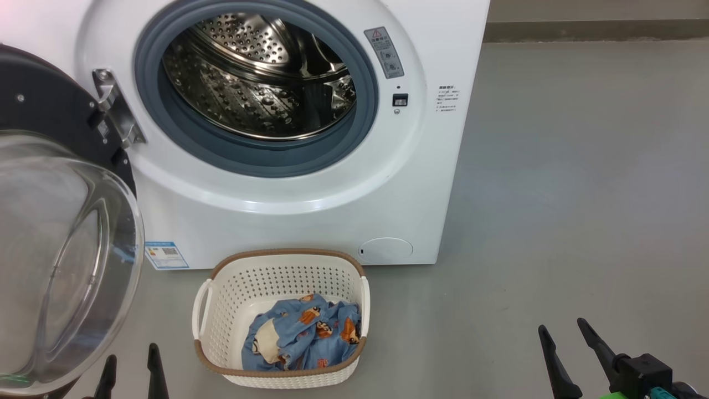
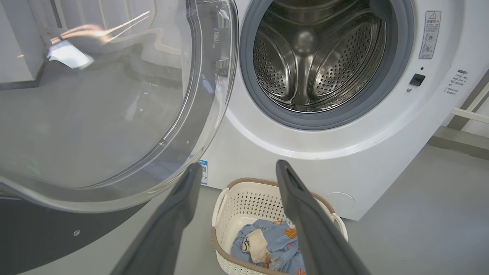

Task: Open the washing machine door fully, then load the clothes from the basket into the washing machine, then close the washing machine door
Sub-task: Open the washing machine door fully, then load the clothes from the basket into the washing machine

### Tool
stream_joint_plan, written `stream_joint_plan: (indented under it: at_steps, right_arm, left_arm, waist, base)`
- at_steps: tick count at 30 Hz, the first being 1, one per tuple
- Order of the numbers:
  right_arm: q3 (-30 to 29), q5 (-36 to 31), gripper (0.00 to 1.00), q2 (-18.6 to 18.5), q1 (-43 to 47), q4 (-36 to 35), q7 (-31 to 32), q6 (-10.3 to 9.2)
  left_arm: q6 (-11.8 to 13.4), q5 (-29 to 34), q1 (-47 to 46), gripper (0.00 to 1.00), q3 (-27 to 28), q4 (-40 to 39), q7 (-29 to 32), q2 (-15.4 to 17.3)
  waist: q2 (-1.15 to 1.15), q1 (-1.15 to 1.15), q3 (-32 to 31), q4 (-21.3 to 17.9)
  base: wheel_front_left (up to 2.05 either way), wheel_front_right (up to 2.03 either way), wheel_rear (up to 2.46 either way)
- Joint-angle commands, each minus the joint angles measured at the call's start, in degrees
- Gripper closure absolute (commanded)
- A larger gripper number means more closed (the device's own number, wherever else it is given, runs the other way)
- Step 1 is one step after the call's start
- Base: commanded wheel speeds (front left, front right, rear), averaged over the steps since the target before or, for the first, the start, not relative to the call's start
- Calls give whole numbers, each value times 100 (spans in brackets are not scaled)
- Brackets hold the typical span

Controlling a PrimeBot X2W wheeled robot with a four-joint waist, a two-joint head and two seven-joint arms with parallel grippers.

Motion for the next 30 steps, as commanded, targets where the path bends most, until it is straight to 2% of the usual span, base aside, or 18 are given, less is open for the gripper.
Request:
stream_joint_plan:
  at_steps: [1,21,30]
  right_arm:
    - [167,15,0,-86,-219,-123,-69,9]
    - [171,22,0,-66,-175,-131,-69,9]
    - [193,15,0,-27,-151,-135,-69,9]
  left_arm:
    - [45,-15,-81,0,169,-104,-47,101]
    - [-3,-50,-72,0,71,69,-47,101]
    - [-9,25,-87,0,109,77,-47,101]
  waist:
    - [0,0,-5,11]
    - [0,0,-10,39]
    - [0,0,14,57]
  base:
    - [0,0,0]
    - [2,-2,0]
    - [96,-96,0]
